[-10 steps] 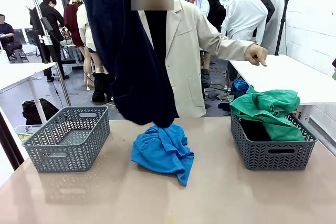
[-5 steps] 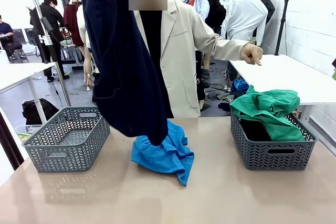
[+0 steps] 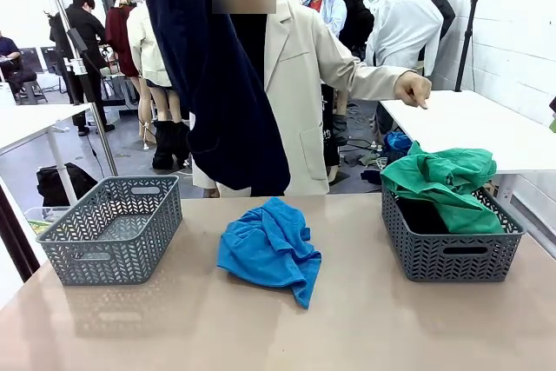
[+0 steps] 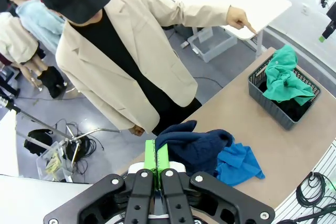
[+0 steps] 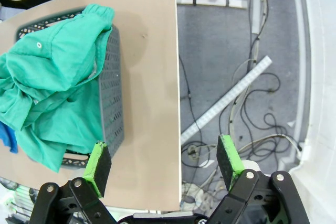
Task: Sort the tops and bottoms.
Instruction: Sort the clothes according to human instructions.
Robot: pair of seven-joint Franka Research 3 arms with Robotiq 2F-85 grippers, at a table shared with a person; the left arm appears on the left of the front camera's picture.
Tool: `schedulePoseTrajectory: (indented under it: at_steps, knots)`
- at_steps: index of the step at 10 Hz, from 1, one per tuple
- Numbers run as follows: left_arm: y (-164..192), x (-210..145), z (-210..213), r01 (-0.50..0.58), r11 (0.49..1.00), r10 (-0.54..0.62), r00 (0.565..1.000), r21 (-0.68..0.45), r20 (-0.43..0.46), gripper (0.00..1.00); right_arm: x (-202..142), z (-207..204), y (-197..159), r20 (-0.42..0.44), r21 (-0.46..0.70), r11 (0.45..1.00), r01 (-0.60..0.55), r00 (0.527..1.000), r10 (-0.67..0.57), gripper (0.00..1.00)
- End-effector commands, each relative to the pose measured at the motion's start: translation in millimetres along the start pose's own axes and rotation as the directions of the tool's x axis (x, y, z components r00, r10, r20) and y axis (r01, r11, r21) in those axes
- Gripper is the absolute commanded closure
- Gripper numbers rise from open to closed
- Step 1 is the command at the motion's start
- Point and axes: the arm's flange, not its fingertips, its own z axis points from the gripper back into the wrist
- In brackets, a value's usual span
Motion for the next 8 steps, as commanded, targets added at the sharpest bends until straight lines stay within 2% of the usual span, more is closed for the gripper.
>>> schedulePoseTrajectory:
  at_steps: [1, 2, 3, 4, 6, 8]
  knots:
    - [1, 0, 5, 0.015, 1.000, -0.015, 1.000, 0.011, 0.018, 1.00, -1, -1, 2, -0.011, -0.008, 1.000, -0.003, 1.000, 0.003, 0.00]
    - [0, 0, 0, 0.000, 1.000, 0.000, 1.000, 0.000, 0.000, 1.00, -1, -1, 2, -0.011, -0.008, 1.000, -0.003, 1.000, 0.003, 0.00]
    - [-9, 29, -6, -0.031, 0.999, 0.032, 0.996, -0.016, 0.081, 1.00, -1, -1, 2, -0.011, -0.008, 1.000, -0.003, 1.000, 0.003, 0.00]
    - [-21, 61, -11, 0.020, 0.999, -0.015, 0.990, -0.037, 0.137, 1.00, -1, -1, 2, -0.011, -0.008, 1.000, -0.003, 1.000, 0.003, 0.00]
    - [-42, 127, -27, 0.099, 0.988, -0.077, 0.980, -0.115, 0.183, 1.00, -1, -1, 2, -0.011, -0.008, 1.000, -0.003, 1.000, 0.003, 0.00]
    - [-60, 204, -50, 0.076, 0.984, -0.024, 0.954, -0.163, 0.300, 1.00, -1, -1, 2, -0.011, -0.008, 1.000, -0.003, 1.000, 0.003, 0.00]
